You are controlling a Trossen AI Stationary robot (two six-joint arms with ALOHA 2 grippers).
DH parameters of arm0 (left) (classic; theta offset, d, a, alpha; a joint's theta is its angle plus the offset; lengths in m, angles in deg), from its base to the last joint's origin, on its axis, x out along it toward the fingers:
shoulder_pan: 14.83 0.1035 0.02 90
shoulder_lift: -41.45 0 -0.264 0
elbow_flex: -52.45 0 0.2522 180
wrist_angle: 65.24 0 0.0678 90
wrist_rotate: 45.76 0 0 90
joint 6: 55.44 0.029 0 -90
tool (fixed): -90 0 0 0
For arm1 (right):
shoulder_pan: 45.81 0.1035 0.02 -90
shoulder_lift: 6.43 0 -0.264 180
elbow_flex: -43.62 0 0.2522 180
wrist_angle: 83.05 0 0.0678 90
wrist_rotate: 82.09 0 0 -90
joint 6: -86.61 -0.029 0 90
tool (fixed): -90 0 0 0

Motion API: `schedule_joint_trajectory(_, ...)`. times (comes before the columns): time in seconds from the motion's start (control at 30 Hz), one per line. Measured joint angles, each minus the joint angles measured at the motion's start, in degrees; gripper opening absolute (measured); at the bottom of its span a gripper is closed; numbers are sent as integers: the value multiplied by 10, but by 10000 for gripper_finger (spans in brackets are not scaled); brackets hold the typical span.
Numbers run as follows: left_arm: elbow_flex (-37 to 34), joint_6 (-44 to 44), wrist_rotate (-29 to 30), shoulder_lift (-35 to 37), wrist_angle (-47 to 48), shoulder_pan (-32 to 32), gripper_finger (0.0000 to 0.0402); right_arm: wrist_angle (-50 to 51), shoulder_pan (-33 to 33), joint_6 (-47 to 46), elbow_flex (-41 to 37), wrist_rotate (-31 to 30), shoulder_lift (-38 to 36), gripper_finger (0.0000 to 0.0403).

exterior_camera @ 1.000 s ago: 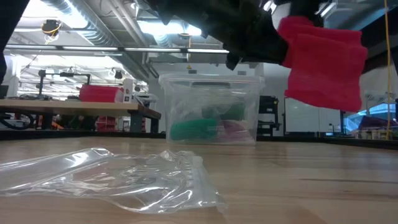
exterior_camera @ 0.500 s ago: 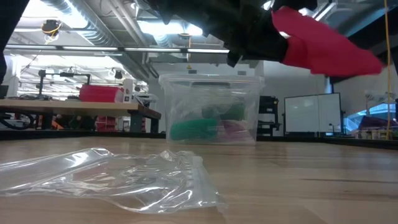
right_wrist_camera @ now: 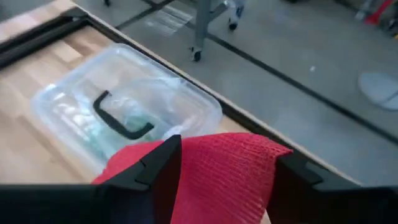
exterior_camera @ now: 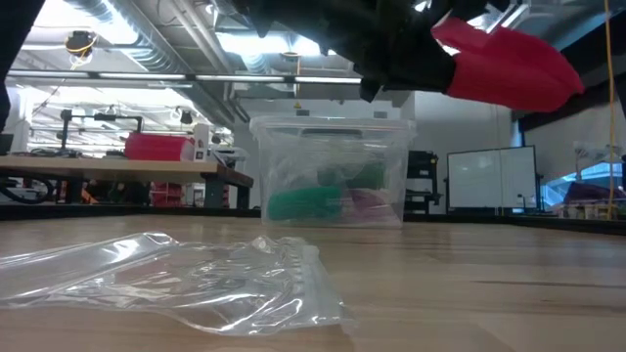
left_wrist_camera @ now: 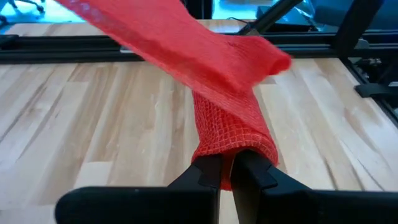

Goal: Roll bandage
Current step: Roll the red bandage

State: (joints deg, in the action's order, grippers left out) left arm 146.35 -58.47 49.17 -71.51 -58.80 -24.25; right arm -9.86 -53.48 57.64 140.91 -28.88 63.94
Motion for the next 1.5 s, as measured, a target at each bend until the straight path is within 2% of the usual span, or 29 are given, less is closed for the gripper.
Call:
schedule_joint_trajectory(0.1, 0, -4, 0, 0, 3, -5, 11, -21, -11, 30, -29, -17, 0, 193)
schedule_joint_trajectory(0.17, 0, -5, -1, 0, 13, -5, 11, -22, -22, 31, -47, 18, 0, 193)
schedule_joint_trajectory(0.3, 0, -12, -11, 0, 35, -9, 11, -20, -53, 3, -81, 263, 0, 193)
schedule_joint_trajectory(0.37, 0, -18, -11, 0, 40, -9, 11, -26, -52, 3, -96, 319, 0, 193)
schedule_joint_trajectory(0.43, 0, -33, -14, -3, 38, -8, 11, -26, -50, 3, -106, 321, 0, 193)
schedule_joint_trajectory(0.57, 0, -65, -40, -8, 40, -8, 11, -20, -52, 1, -130, 285, 0, 193)
schedule_joint_trajectory(0.7, 0, -78, -62, -22, 42, -8, 11, 16, -59, 8, -138, 347, 0, 193)
schedule_joint_trajectory(0.87, 0, -90, -99, -47, 70, -7, 11, 62, -58, -8, -133, 379, -18, 193)
schedule_joint_trajectory(1.0, -1, -80, -102, -59, 115, -8, 11, 90, -59, -8, -109, 373, -34, 193)
schedule_joint_trajectory(1.17, 0, -68, -89, -57, 147, -7, 11, 72, -58, 13, -93, 354, -54, 193)
schedule_joint_trajectory(1.27, 0, -70, -117, -57, 148, -3, 11, 75, -58, 23, -93, 348, -55, 193)
schedule_joint_trajectory(1.37, 0, -59, -144, -51, 168, 1, 11, 89, -26, 22, -99, 337, -56, 193)
schedule_joint_trajectory(1.5, -1, -28, -138, -24, 204, 9, 11, 47, 75, 1, -139, 295, -74, 193)
